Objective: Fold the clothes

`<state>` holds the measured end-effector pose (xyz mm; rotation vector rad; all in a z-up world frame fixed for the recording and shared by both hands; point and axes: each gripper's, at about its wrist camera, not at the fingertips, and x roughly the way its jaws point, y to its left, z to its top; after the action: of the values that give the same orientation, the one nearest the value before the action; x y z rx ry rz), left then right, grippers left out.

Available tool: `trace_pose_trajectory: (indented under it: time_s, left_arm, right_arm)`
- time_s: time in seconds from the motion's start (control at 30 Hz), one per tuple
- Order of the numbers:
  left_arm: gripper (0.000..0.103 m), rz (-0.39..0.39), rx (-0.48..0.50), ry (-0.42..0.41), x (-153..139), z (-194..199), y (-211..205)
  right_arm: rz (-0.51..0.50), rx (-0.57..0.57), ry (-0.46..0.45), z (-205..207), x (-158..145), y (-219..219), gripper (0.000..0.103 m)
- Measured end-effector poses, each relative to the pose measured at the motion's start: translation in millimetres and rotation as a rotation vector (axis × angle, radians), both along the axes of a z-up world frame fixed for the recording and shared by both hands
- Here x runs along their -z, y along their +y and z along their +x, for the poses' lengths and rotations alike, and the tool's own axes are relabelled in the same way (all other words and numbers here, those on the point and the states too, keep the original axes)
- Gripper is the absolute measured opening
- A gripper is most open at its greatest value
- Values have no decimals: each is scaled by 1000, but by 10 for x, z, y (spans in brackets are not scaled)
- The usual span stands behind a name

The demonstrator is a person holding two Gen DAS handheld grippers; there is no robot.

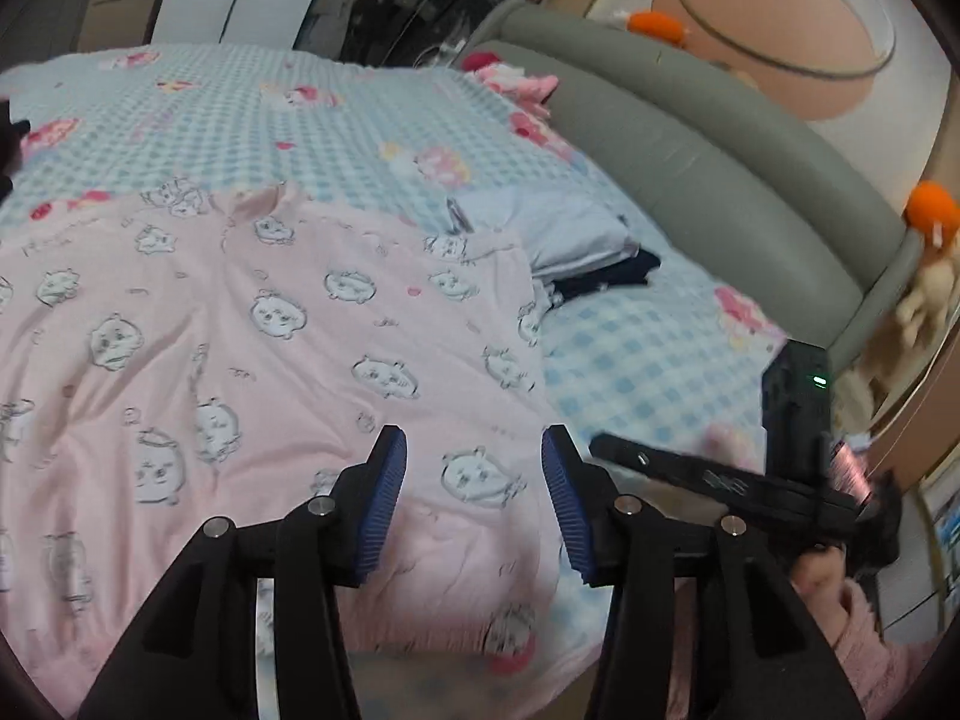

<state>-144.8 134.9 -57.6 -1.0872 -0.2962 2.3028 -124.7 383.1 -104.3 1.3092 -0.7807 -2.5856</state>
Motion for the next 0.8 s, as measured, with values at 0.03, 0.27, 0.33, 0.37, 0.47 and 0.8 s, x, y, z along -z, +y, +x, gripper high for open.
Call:
trace_pose_trajectory:
  time_s: [0.03,0.27,0.33,0.37,0.47,0.8]
  left_arm:
    - [49,-21,-1,-11,53,7,9]
    - [28,-168,-11,-90,421,55,69]
    - [28,-202,-10,-113,518,68,93]
    - [28,-205,-14,-121,535,65,100]
    - [31,-205,-32,-140,563,47,110]
    - [32,-150,-43,-173,512,61,-72]
  right_arm:
    - [-43,-21,-19,46,46,-59,13]
    - [-195,-105,-139,101,367,-374,36]
    - [-218,-102,-139,60,438,-416,43]
    - [-228,-104,-140,23,473,-438,48]
    - [-218,-117,-141,-110,538,-500,27]
    - [144,-191,-56,209,244,-621,2]
